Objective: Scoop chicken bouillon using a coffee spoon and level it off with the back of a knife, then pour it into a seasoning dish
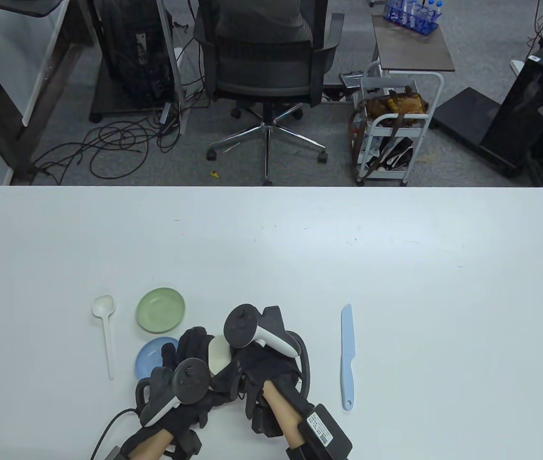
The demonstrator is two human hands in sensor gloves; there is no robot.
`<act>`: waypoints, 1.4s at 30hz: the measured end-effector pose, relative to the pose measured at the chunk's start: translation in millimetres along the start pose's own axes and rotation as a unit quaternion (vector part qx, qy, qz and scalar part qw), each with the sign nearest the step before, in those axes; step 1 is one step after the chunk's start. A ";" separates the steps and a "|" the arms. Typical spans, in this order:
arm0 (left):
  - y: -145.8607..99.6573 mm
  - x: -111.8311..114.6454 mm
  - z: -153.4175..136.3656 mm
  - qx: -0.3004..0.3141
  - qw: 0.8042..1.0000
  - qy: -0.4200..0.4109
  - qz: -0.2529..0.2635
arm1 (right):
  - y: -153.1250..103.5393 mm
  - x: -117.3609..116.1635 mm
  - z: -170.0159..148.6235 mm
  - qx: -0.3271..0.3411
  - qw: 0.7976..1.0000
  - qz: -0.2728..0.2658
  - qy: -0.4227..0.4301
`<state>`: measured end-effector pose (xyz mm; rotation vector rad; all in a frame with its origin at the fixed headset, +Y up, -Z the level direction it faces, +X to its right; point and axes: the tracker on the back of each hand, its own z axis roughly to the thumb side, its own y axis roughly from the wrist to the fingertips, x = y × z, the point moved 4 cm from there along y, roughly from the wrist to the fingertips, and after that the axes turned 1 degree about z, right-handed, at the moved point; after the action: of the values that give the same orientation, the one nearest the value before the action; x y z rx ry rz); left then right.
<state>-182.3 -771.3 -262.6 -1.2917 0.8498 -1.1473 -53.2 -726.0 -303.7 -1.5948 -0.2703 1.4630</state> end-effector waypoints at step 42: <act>-8.5 -1.9 -4.8 -0.006 1.000 0.026 -0.001 | 0.4 -29.0 -115.8 -0.187 0.964 -0.039 -0.187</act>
<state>-188.8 -770.0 -255.1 -1.2776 0.8959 -1.1827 40.0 -800.5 -300.1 -1.5614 -0.8605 1.7190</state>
